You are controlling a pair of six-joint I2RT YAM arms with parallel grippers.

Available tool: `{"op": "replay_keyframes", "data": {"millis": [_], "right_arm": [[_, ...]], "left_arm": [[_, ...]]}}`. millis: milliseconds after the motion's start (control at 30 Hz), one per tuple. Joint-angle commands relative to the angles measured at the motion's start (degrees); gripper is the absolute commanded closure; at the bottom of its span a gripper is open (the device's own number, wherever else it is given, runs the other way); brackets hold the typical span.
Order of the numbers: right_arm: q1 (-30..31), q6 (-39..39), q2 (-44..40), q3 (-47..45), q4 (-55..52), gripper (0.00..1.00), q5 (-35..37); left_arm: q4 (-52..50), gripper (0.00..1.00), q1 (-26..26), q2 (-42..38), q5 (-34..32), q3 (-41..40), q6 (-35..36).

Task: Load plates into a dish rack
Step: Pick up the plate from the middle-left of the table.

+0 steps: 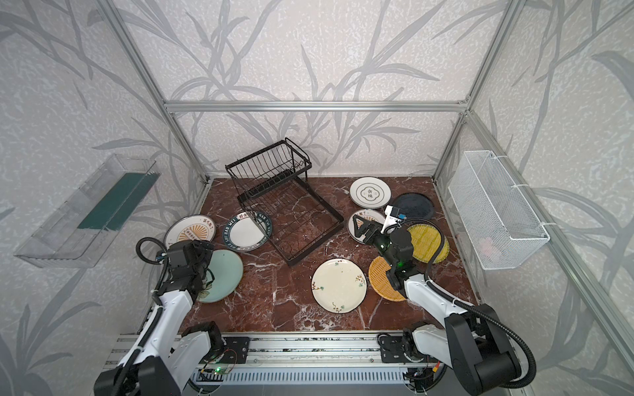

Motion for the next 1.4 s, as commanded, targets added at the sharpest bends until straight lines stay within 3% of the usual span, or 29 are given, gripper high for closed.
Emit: {"op": "replay_keyframes", "data": {"millis": [0, 267, 467, 1000, 1367], "right_arm": [[2.01, -0.79, 0.94, -0.1, 4.38, 0.01, -3.21], [6.7, -0.87, 2.9, -1.28, 8.51, 0.01, -5.67], [7.56, -0.45, 3.03, -1.1, 9.27, 0.01, -8.78], [9.93, -0.68, 4.01, 0.42, 9.08, 0.01, -10.99], [10.09, -2.5, 1.07, -0.37, 6.84, 0.01, -8.82]], "left_arm": [[11.49, 0.19, 6.96, 2.88, 7.96, -1.56, -6.71], [16.5, 0.26, 17.06, 10.67, 13.23, -0.84, -4.81], [20.91, 0.28, 21.3, 15.91, 14.42, -0.4, -2.62], [38.57, 0.38, 26.14, 39.57, 23.8, 4.83, -2.1], [42.59, 0.56, 26.19, 47.96, 26.42, 6.55, -4.07]]}}
